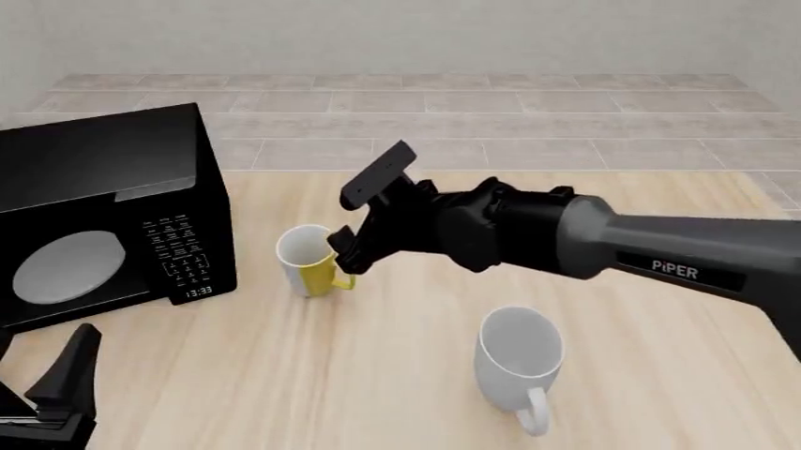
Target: Put the yellow and white mug to the front of the white mug.
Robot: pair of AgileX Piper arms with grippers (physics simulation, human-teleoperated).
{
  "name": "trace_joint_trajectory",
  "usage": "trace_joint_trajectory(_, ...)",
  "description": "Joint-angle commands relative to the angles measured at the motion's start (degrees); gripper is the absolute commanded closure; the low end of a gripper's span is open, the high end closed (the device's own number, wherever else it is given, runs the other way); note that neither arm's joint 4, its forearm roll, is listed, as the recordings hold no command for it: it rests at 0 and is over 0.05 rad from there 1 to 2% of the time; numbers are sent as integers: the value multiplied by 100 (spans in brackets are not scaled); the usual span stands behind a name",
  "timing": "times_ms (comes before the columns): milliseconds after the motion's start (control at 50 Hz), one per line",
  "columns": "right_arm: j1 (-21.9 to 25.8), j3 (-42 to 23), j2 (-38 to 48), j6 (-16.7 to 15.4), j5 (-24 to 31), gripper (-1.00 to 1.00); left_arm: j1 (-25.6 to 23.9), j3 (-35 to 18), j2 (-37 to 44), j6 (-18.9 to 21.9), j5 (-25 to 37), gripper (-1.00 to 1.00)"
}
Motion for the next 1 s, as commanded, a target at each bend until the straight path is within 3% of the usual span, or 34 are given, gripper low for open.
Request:
trace_joint_trajectory(20, 56, -267, 482, 88, -52, -100, 0, 0, 0, 0, 0, -100)
trace_joint_trajectory(1000, 29, -148, 1615, 612, -726, -100, 0, 0, 0, 0, 0, -100)
